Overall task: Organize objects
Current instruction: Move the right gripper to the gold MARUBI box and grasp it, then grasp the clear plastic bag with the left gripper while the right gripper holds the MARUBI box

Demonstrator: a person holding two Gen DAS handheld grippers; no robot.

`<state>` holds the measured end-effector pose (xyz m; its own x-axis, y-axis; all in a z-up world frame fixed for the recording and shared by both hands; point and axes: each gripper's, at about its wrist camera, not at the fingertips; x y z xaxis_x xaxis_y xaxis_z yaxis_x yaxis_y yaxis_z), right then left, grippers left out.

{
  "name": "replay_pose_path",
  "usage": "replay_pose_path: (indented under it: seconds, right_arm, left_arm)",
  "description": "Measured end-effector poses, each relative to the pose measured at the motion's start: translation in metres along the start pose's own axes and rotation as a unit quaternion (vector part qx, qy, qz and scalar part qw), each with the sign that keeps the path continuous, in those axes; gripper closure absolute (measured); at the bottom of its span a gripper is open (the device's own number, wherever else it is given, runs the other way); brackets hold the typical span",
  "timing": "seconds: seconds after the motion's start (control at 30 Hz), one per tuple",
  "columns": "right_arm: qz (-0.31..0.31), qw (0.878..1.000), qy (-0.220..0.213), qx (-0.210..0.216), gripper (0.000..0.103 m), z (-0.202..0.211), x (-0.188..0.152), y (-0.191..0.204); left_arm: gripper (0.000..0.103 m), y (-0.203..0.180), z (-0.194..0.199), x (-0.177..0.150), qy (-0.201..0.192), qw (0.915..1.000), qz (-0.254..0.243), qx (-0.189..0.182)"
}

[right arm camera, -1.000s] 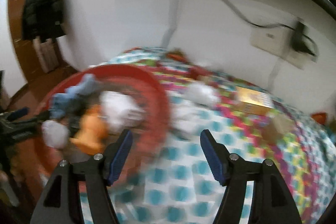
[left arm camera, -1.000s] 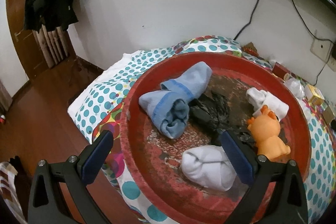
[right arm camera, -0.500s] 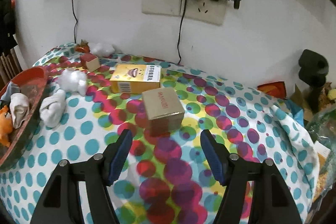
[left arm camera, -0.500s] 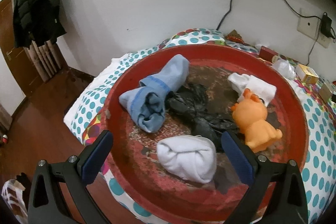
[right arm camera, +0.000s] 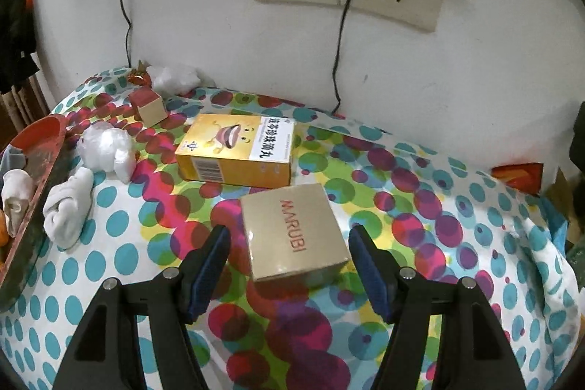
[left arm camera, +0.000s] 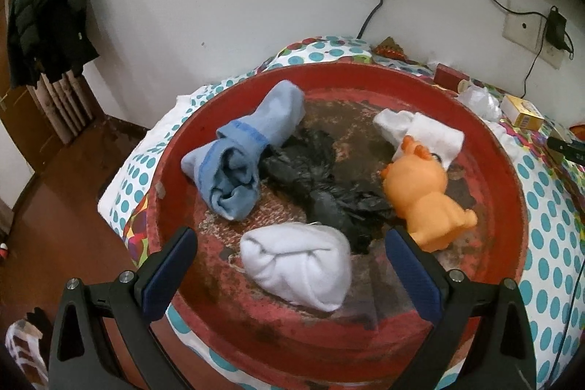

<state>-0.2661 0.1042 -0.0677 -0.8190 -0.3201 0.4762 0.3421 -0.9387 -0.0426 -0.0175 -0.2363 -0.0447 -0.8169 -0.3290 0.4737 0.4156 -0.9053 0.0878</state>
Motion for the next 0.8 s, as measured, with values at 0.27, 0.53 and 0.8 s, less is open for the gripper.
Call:
replay_pose_path:
  seconds: [0.27,0.53,0.8]
  right_arm:
    - [-0.004,1.000,0.010,0.007,0.057,0.002,-0.008,0.000]
    - [-0.024,1.000,0.006,0.018,0.057,0.022,-0.039,-0.011]
    - [-0.027,1.000,0.001,0.014,0.057,0.041,-0.069,-0.020]
  left_arm:
    - [0.000,-0.045,0.021,0.008,-0.019,0.9980,-0.060,0.003]
    - [0.000,-0.109,0.033,0.034,-0.039,0.9915,-0.121,-0.029]
    - [0.000,-0.163,0.017,0.084,-0.024,0.9858,-0.157,-0.054]
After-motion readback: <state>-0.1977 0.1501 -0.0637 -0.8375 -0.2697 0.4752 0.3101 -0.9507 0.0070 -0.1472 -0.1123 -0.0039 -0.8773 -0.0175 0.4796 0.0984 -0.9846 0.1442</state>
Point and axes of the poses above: each gripper's, at about its wrist camera, not at the fingertips, and z roughly against the way its jaws point, y to its left, x to its top, and after that the axes turned 14 degrees about y, right-handed
